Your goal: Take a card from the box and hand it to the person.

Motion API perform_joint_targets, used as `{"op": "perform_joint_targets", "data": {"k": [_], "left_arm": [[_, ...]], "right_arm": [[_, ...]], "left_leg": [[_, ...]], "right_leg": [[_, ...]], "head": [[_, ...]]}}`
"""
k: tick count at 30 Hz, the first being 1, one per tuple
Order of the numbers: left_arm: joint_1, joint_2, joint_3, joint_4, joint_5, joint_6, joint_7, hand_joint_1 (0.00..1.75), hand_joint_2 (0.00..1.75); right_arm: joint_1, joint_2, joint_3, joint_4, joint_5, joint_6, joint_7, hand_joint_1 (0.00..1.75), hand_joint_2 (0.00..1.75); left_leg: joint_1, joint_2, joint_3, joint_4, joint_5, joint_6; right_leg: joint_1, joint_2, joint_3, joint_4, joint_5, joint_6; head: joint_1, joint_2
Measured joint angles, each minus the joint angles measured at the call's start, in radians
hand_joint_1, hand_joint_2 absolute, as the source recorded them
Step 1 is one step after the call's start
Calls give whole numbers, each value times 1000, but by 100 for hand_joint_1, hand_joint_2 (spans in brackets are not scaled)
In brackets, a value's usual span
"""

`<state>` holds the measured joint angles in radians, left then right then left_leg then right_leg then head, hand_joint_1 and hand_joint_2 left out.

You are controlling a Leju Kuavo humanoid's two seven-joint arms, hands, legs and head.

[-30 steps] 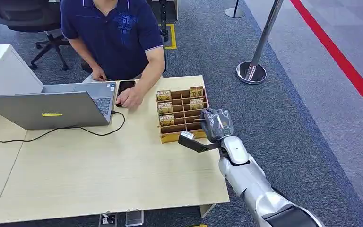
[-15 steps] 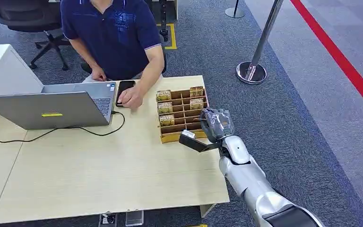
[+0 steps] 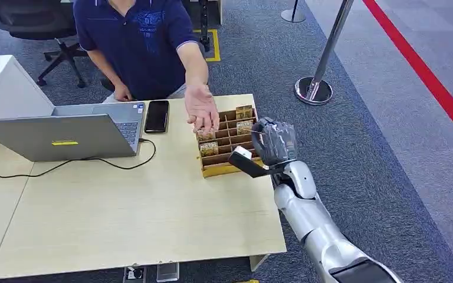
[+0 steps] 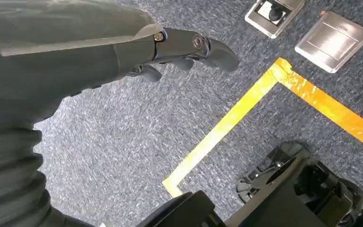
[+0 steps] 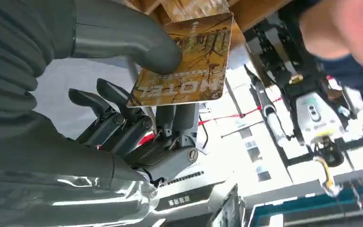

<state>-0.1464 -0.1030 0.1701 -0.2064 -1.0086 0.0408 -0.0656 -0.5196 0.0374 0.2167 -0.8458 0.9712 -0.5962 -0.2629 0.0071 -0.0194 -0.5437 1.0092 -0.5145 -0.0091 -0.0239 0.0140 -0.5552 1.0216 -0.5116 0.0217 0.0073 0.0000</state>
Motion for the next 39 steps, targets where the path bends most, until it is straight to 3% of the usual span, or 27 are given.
{"op": "perform_joint_targets", "data": {"k": [13, 21, 29, 30, 31, 34, 35, 39], "left_arm": [[-2, 0, 2, 0, -18, 11, -12, 0, 175], [-2, -2, 3, 0, -19, 10, -12, 0, 175], [-4, -3, 5, 0, -31, -13, -12, 0, 175], [-4, -3, 5, 0, -31, -19, -12, 0, 175], [-5, -3, 7, 0, -31, -20, -12, 0, 0], [-3, -3, 19, 0, -26, -9, -10, 0, 0], [-3, -3, 20, 0, -26, -6, -5, 0, 0], [-3, -3, 26, 0, -29, 1, 8, 0, 0]], "right_arm": [[25, 34, 3, -183, -251, 125, -123, 175, 175], [25, 67, 42, -196, -285, 178, -145, 175, 175], [16, 91, 85, -178, -285, 186, -150, 175, 175], [13, 93, 90, -175, -286, 184, -151, 72, 175], [12, 94, 94, -171, -288, 179, -153, 0, 175], [10, 94, 101, -162, -292, 173, -152, 0, 175], [9, 94, 102, -160, -296, 172, -147, 0, 0], [1, 95, 105, -150, -302, 164, -135, 0, 0]], "left_leg": [[0, 0, 0, 0, 0, 0], [0, 0, 0, 0, 0, 0], [0, 0, -1, 0, 0, 0], [0, 0, -1, 0, 0, 0], [0, 0, -1, 0, 0, 0], [0, 0, -1, 0, 0, 0], [0, 0, -1, 0, 0, 0], [0, 0, -1, 0, 0, 0]], "right_leg": [[0, 0, 0, 0, 0, 0], [0, 0, 0, 0, 0, 0], [0, 0, -1, 0, 0, 0], [0, 0, -1, 0, 0, 0], [0, 0, -1, 0, 0, 0], [0, 0, -1, 0, 0, 0], [0, 0, -1, 0, 0, 0], [0, 0, 0, 0, 0, 0]], "head": [[0, 0], [0, 0], [0, 0], [0, 0], [0, 0], [0, 0], [0, 0], [0, 0]]}}
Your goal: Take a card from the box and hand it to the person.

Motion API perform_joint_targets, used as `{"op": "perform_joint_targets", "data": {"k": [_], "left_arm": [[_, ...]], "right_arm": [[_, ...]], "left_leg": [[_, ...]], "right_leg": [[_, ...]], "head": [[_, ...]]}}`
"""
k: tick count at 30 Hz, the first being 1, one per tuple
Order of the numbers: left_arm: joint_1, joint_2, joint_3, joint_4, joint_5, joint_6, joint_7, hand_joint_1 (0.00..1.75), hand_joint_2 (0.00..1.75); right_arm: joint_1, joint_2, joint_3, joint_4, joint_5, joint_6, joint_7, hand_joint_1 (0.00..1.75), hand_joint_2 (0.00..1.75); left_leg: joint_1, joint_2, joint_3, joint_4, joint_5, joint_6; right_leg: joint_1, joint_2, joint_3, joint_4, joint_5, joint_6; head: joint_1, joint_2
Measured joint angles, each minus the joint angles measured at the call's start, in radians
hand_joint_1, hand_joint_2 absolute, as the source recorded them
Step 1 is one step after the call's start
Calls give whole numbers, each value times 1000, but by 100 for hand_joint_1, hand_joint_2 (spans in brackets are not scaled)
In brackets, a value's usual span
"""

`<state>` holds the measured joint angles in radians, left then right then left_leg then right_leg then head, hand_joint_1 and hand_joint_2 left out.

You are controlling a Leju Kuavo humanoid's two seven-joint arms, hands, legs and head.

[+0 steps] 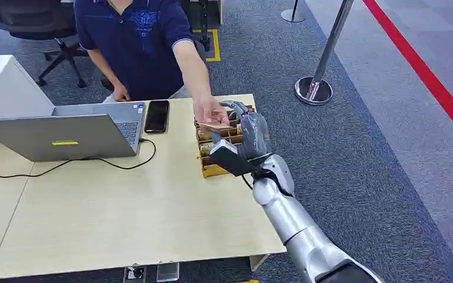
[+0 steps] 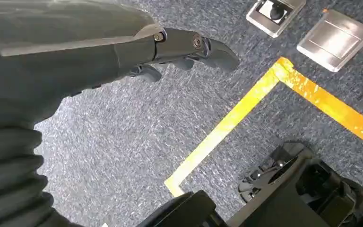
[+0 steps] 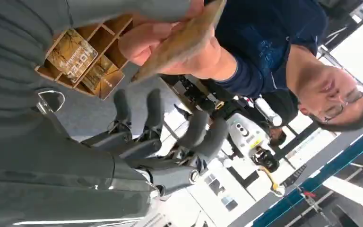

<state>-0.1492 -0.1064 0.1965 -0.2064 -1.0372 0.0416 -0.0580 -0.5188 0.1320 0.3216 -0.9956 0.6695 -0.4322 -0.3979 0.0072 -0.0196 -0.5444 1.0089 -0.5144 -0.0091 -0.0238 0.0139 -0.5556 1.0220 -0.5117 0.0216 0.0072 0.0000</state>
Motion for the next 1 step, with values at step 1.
{"op": "perform_joint_targets", "data": {"k": [1], "left_arm": [[0, 0, 1, 0, -1, 0, 1, 0, 0]], "right_arm": [[-2, 0, 0, 2, 0, -6, 2, 0, 0]], "left_leg": [[0, 0, 0, 0, 0, 0]], "right_leg": [[0, 0, 0, 0, 0, 0]], "head": [[0, 0]]}}
